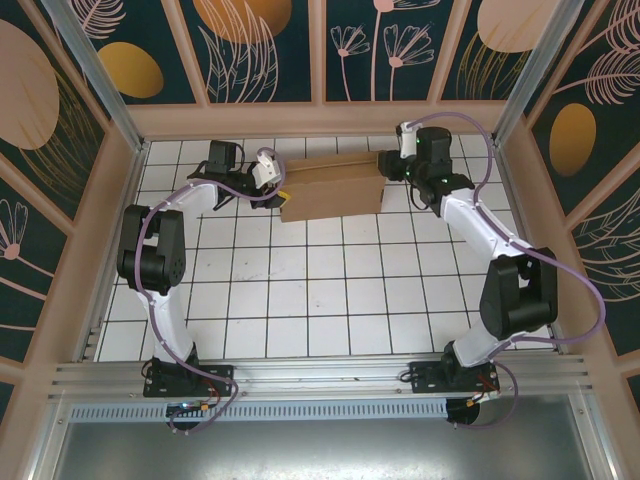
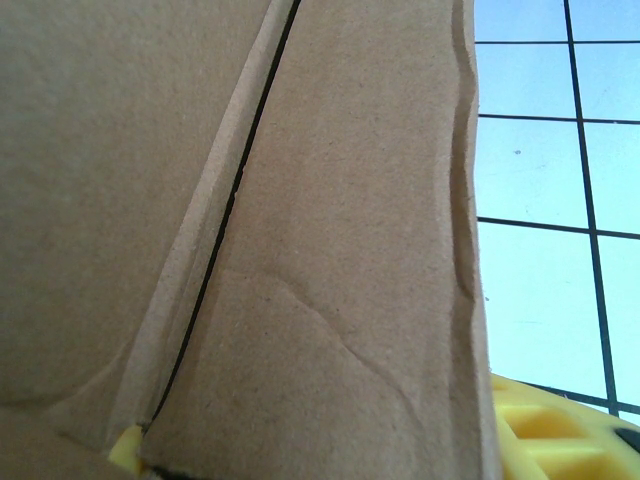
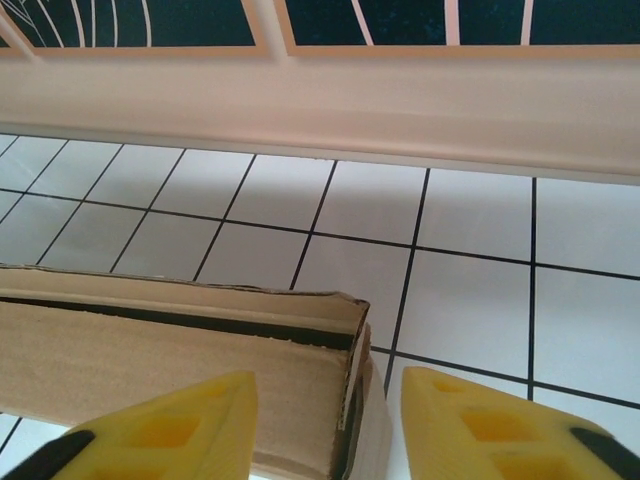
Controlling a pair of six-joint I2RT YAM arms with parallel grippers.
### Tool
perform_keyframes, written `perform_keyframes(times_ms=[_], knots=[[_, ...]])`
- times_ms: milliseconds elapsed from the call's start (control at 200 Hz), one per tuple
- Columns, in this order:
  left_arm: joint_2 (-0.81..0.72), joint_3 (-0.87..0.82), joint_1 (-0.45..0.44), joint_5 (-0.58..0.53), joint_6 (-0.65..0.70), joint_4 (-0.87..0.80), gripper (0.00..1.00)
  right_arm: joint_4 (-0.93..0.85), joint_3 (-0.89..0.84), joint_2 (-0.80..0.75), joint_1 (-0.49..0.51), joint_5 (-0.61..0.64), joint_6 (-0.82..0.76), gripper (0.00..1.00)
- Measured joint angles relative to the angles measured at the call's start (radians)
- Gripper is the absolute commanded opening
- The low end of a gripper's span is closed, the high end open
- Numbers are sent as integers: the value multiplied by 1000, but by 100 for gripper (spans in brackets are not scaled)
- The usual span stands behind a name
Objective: Fold the paper box
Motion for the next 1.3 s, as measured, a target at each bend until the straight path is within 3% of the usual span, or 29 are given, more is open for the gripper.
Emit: perform_keyframes(times_ms=[145, 686, 1006, 1301], knots=[[0, 0, 0, 0, 0, 0, 46, -38, 57, 36, -6, 1, -1, 22], [0, 0, 0, 0, 0, 0, 46, -162, 161, 132, -26, -17, 10, 20], [0, 0, 0, 0, 0, -1, 46, -180, 211, 166, -27, -42, 26, 0], [0, 1, 0, 0, -2, -2, 46, -192, 211, 166, -27, -53, 28, 0]])
